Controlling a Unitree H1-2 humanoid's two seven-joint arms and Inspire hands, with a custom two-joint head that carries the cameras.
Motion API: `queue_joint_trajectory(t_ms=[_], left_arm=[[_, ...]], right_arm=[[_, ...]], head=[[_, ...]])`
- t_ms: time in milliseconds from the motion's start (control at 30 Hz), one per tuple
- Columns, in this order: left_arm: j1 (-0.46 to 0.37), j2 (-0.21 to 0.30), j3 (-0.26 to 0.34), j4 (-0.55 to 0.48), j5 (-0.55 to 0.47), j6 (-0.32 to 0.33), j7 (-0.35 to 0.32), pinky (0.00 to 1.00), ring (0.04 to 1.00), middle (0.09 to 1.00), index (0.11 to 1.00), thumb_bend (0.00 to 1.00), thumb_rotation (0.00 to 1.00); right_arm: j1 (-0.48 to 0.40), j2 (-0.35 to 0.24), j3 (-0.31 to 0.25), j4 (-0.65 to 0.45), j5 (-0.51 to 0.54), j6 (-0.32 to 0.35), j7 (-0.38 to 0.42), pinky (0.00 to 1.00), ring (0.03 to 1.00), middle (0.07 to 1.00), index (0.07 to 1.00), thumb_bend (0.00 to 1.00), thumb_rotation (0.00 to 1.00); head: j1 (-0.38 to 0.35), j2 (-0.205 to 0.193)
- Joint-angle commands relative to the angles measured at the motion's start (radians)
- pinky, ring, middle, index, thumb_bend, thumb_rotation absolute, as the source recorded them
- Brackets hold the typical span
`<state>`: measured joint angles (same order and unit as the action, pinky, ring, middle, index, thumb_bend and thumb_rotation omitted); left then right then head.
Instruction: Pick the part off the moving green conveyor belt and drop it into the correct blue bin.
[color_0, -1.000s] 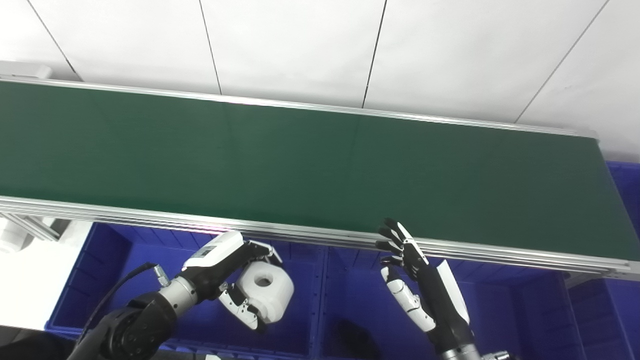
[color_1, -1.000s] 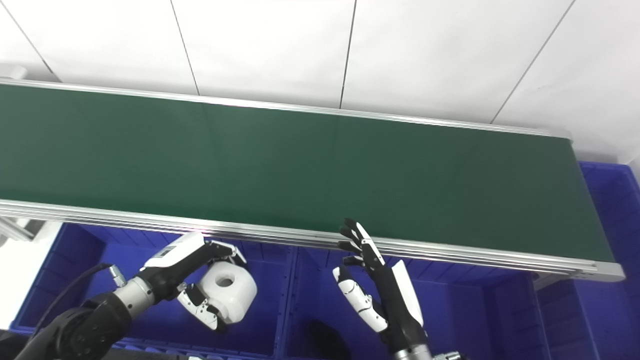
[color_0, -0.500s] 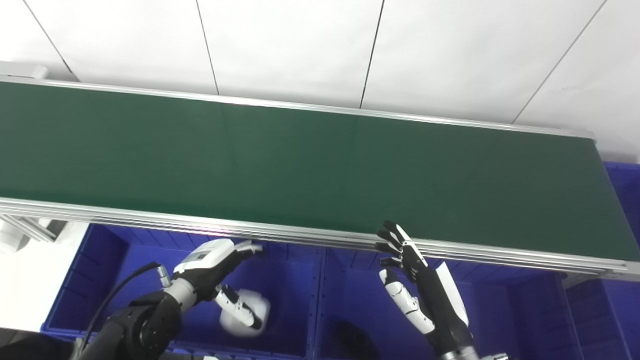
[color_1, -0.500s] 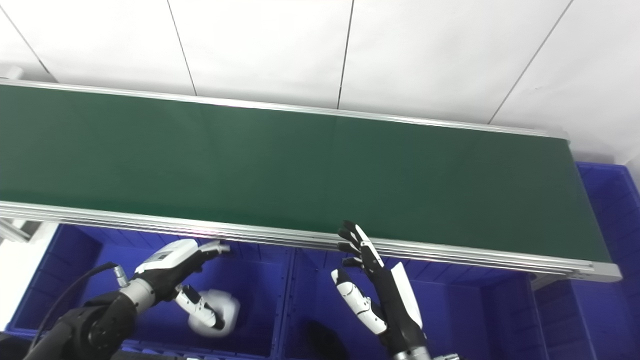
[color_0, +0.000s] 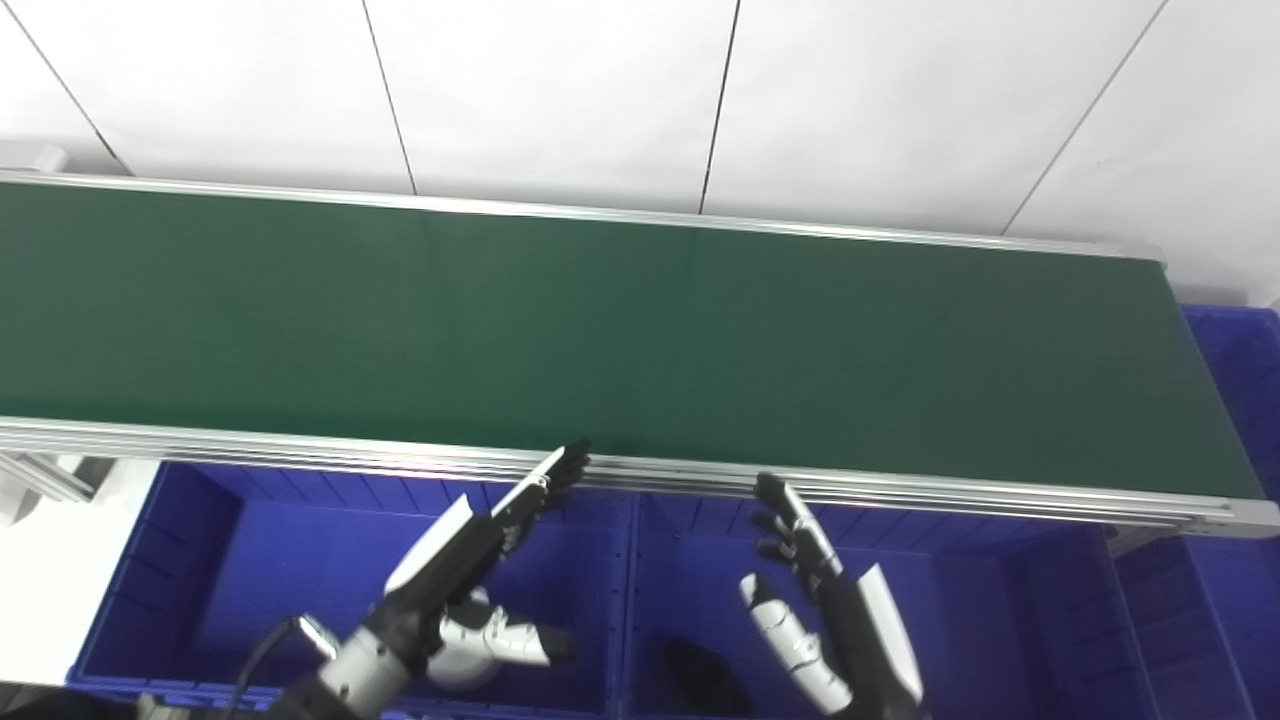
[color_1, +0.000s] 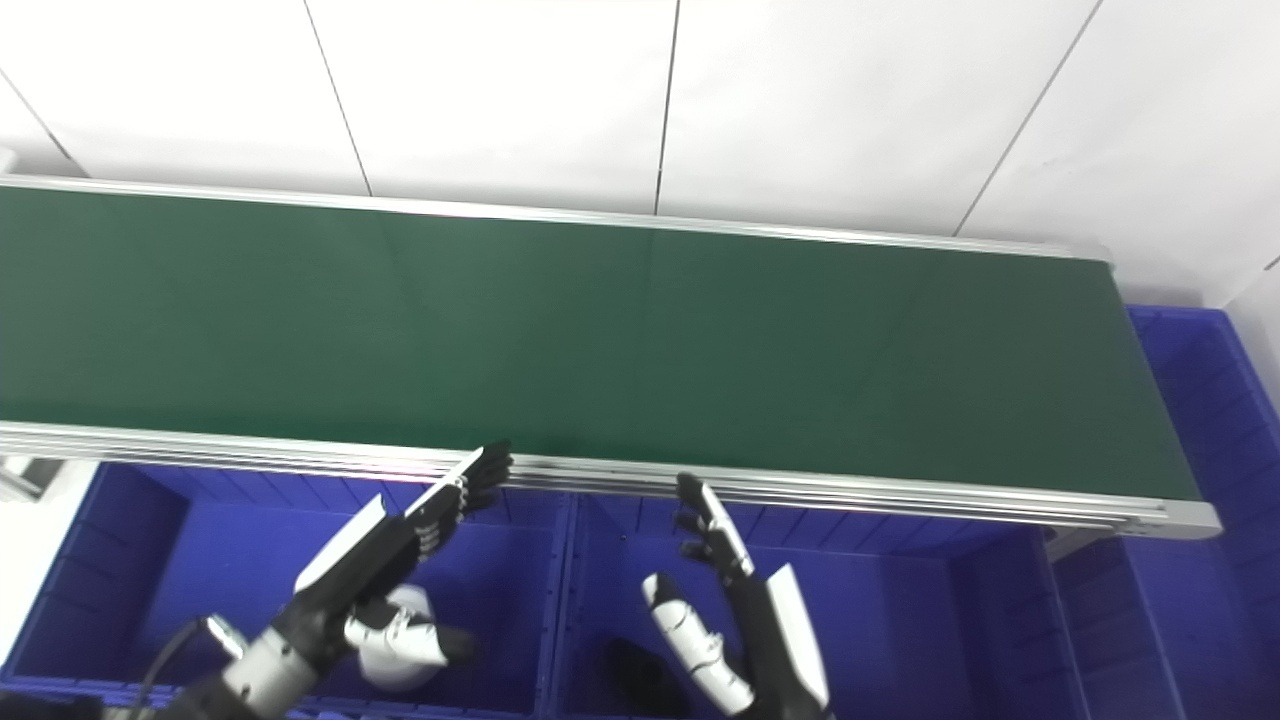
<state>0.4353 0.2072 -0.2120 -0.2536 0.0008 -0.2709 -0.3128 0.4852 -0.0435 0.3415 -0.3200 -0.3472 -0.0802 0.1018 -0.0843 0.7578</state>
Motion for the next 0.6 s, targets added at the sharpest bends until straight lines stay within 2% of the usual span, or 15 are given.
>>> queue_joint_trajectory(t_ms=[0, 133, 233, 400, 567], left_arm=[[0.006, 0.008, 0.004, -0.007, -0.038, -0.064, 0.003, 1.00, 1.000, 1.000, 1.000, 0.73, 0.60], [0.018, 0.006, 0.016, 0.024, -0.110, -0.066, -0.004, 1.00, 1.000, 1.000, 1.000, 0.73, 0.61], [0.013, 0.013, 0.021, 0.042, -0.102, -0.075, -0.010, 1.00, 1.000, 1.000, 1.000, 0.70, 0.62], [0.009, 0.016, 0.019, 0.052, -0.104, -0.079, -0.013, 1.00, 1.000, 1.000, 1.000, 0.74, 0.63], [0.005, 0.019, 0.023, 0.072, -0.113, -0.103, -0.013, 1.00, 1.000, 1.000, 1.000, 0.69, 0.63]], right_arm=[[0.007, 0.011, 0.004, -0.020, -0.008, -0.033, -0.026, 0.83, 0.909, 0.950, 0.972, 0.58, 0.88], [0.017, 0.023, 0.001, 0.008, -0.018, -0.055, -0.059, 0.84, 0.907, 0.951, 0.973, 0.56, 0.85], [0.015, 0.021, 0.008, 0.024, -0.026, -0.059, -0.075, 0.85, 0.914, 0.956, 0.983, 0.55, 0.84], [0.010, 0.023, 0.018, 0.052, -0.036, -0.070, -0.099, 0.85, 0.921, 0.964, 0.992, 0.54, 0.83], [-0.003, 0.030, 0.022, 0.081, -0.031, -0.081, -0.117, 0.85, 0.927, 0.969, 0.994, 0.54, 0.84]], head=[[-0.011, -0.004], [-0.026, -0.011], [-0.032, -0.013], [-0.037, -0.020], [-0.025, -0.025]])
